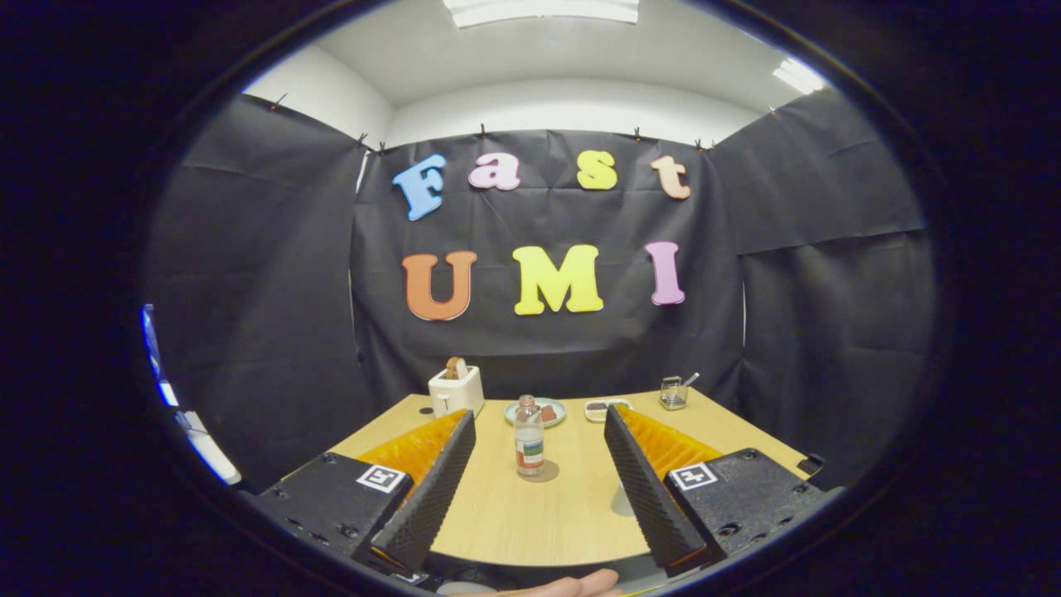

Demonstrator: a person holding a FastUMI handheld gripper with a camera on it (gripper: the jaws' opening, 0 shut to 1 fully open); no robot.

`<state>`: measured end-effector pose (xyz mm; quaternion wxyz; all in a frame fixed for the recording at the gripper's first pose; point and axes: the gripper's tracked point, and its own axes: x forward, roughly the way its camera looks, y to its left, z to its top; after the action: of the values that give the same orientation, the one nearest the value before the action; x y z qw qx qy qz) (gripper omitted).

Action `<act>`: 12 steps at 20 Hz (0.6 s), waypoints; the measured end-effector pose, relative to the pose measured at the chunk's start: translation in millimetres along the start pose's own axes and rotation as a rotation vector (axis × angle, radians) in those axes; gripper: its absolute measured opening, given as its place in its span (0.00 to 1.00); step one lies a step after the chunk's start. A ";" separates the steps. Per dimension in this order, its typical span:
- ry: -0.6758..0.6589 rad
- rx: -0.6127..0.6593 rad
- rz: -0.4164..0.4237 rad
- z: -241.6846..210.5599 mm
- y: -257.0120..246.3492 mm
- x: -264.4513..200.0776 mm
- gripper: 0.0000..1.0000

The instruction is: Take the bottle from table, then pour the juice into the cup, finally place the bottle on the coaster

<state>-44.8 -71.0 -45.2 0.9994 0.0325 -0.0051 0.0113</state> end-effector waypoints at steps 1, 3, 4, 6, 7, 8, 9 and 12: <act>-0.003 -0.005 -0.001 0.6 1.7 -3.8 1.00; -0.001 -0.022 -0.011 0.6 1.1 -11.1 1.00; 0.002 -0.027 -0.013 0.8 2.2 -15.2 1.00; -0.006 -0.017 -0.019 2.1 3.1 -20.9 1.00; -0.011 -0.004 -0.020 1.4 3.6 -24.5 1.00; -0.014 0.007 -0.022 0.3 4.9 -27.9 1.00; -0.016 0.011 -0.025 -1.9 5.0 -31.3 1.00; -0.020 0.009 -0.034 -4.0 7.4 -37.3 1.00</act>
<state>-82.2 -64.2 -49.2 0.9992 0.0371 -0.0144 -0.0060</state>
